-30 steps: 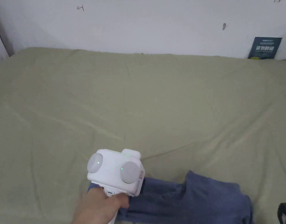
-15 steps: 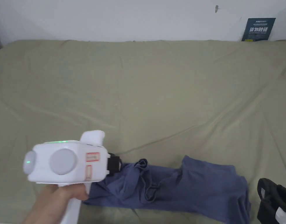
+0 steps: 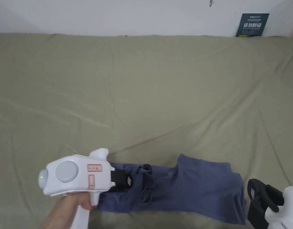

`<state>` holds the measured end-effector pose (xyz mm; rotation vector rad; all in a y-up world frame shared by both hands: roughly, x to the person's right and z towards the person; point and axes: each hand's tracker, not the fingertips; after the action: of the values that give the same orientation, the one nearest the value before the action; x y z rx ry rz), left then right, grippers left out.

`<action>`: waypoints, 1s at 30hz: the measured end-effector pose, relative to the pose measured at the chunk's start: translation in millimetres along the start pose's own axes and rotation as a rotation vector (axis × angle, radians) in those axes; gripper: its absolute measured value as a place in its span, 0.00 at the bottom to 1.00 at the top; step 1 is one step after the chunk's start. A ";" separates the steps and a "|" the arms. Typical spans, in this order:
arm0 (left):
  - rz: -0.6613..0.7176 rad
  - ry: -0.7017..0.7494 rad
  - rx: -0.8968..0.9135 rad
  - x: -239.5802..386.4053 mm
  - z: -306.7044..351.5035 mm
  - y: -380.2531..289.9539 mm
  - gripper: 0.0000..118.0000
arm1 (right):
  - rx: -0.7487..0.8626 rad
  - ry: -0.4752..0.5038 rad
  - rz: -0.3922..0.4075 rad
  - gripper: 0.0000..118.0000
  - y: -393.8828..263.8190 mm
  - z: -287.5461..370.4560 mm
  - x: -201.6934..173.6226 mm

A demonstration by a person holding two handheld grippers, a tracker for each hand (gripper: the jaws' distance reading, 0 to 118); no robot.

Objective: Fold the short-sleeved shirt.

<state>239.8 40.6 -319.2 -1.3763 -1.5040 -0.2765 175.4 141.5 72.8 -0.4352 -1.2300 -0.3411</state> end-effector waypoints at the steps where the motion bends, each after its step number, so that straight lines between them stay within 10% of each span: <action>1: 0.015 -0.056 -0.008 7.2 -7.0 -1.6 0.00 | -0.003 -0.002 0.000 0.00 -0.2 -0.8 0.7; 12: 0.042 -0.110 -0.013 9.3 -26.3 -1.0 0.00 | -0.023 0.002 -0.006 0.00 -2.1 -7.2 -0.6; 27: 0.062 0.049 0.174 -73.6 144.2 -1.4 0.00 | 0.011 0.054 0.027 0.00 8.3 -12.9 -29.6; 30: 0.087 -0.049 0.119 -85.9 133.0 -2.0 0.37 | 0.004 0.060 0.030 0.00 7.3 -13.2 -34.3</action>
<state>153.4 86.4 -443.8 -1.3572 -1.4727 -0.0977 179.5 141.8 35.6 -0.4367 -1.1646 -0.3234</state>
